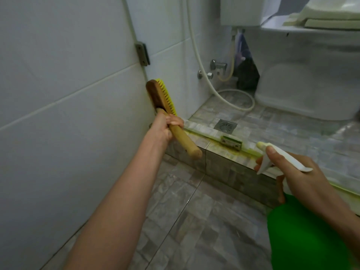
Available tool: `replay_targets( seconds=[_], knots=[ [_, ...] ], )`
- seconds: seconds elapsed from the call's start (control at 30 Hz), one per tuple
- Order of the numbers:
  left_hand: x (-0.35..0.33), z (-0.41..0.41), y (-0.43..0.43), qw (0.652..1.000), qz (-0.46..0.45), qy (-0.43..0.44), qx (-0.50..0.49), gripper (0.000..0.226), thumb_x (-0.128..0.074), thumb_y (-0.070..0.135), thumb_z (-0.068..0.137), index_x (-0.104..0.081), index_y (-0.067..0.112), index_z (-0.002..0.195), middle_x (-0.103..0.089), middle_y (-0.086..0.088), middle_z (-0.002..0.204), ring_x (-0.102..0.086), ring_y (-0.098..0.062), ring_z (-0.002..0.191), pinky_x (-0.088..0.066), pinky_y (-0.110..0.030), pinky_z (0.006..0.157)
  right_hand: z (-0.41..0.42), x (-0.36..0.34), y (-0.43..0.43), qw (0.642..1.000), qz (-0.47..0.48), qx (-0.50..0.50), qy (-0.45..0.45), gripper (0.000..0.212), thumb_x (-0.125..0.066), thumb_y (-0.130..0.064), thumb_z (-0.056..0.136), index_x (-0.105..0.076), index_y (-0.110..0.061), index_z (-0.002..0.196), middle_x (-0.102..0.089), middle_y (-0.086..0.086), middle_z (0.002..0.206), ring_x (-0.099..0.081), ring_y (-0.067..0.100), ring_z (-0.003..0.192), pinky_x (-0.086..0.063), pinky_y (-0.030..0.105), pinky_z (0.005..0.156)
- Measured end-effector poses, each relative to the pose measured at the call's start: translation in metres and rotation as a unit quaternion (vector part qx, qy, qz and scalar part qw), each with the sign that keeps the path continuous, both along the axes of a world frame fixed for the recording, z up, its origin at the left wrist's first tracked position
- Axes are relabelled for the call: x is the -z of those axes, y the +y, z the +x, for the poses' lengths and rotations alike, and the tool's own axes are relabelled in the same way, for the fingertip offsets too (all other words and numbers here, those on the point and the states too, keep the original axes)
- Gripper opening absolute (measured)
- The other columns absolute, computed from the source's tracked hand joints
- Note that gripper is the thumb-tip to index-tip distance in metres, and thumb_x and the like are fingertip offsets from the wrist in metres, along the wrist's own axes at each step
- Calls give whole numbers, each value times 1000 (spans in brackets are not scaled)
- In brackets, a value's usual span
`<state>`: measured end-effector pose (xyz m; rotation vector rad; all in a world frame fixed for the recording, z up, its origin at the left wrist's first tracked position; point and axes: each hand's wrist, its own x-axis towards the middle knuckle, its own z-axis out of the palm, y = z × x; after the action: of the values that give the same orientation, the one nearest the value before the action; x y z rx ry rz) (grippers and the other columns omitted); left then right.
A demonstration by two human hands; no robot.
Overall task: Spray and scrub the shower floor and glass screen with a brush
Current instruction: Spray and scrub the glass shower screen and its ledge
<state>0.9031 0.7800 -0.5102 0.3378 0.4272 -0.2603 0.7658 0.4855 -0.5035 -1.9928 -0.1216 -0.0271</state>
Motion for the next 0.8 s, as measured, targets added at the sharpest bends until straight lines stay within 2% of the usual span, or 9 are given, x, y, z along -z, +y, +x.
replay_targets(
  seconds=[0.07, 0.13, 0.2, 0.27, 0.37, 0.47, 0.57, 0.67, 0.8],
  knots=[
    [-10, 4, 15, 1000, -4, 5, -10, 43, -40, 13, 81, -39, 5, 39, -31, -5, 27, -30, -14, 16, -22, -19, 19, 0, 2, -1, 1000, -1, -2, 2, 57, -44, -61, 90, -74, -17, 71, -75, 14, 82, -57, 29, 33, -49, 34, 55],
    [-12, -1, 15, 999, 44, 19, -6, 34, -38, 7, 74, -39, 5, 40, -32, -6, 28, -31, -16, 17, -22, -19, 19, -1, 2, -1, 1000, 3, -5, 4, 60, -46, -70, 90, -75, -21, 69, -75, 15, 80, -57, 29, 33, -49, 33, 54],
    [-1, -6, 5, 998, 59, 14, 3, 53, -45, 30, 91, -38, 6, 44, -31, -3, 29, -31, -12, 18, -24, -17, 20, -3, 2, -1, 1000, 6, -2, 8, 66, -42, -79, 79, -75, -23, 71, -74, 15, 75, -57, 28, 33, -49, 31, 53],
    [4, -5, -1, 1000, 15, 7, 12, 63, -45, 52, 91, -39, 7, 48, -31, -1, 30, -31, -11, 18, -24, -14, 22, -1, 3, -3, 1000, 4, 4, 7, 70, -39, -80, 73, -75, -20, 74, -73, 18, 72, -58, 26, 33, -47, 34, 56],
    [1, 6, 19, 1000, 7, 16, -3, 63, -42, 44, 93, -38, 5, 43, -32, -2, 29, -31, -12, 18, -23, -15, 21, 3, 7, -7, 1000, -15, -6, 5, 74, -36, -81, 73, -75, -19, 80, -71, 22, 68, -59, 25, 35, -45, 35, 57],
    [3, 4, 17, 996, 83, 38, -21, 75, -35, 65, 91, -39, 8, 43, -31, 3, 30, -29, -8, 19, -24, -14, 22, 0, 8, -12, 1000, -2, -6, 7, 69, -38, -81, 75, -74, -23, 77, -72, 25, 75, -59, 26, 35, -49, 34, 58],
    [10, -19, -32, 991, 125, 32, 20, 64, -38, 68, 88, -38, 13, 55, -29, 6, 33, -27, -5, 20, -23, -12, 23, 1, 6, -17, 1000, 7, 4, 5, 64, -38, -81, 74, -74, -28, 74, -71, 29, 77, -58, 23, 36, -49, 27, 56],
    [9, -22, -47, 992, 120, 25, 3, 63, -35, 71, 86, -35, 15, 57, -27, 7, 33, -26, -4, 20, -21, -10, 24, -1, -1, -22, 1000, 15, 15, 4, 64, -39, -82, 75, -75, -29, 81, -70, 29, 76, -58, 19, 38, -48, 24, 58],
    [0, -20, -44, 996, 85, 34, -19, 61, -38, 71, 86, -32, 16, 60, -28, 4, 31, -27, -6, 19, -23, -14, 22, -13, -12, -46, 999, 2, 34, -9, 60, -45, -75, 86, -75, -24, 76, -73, 23, 80, -60, 23, 39, -50, 33, 60]
  ],
)
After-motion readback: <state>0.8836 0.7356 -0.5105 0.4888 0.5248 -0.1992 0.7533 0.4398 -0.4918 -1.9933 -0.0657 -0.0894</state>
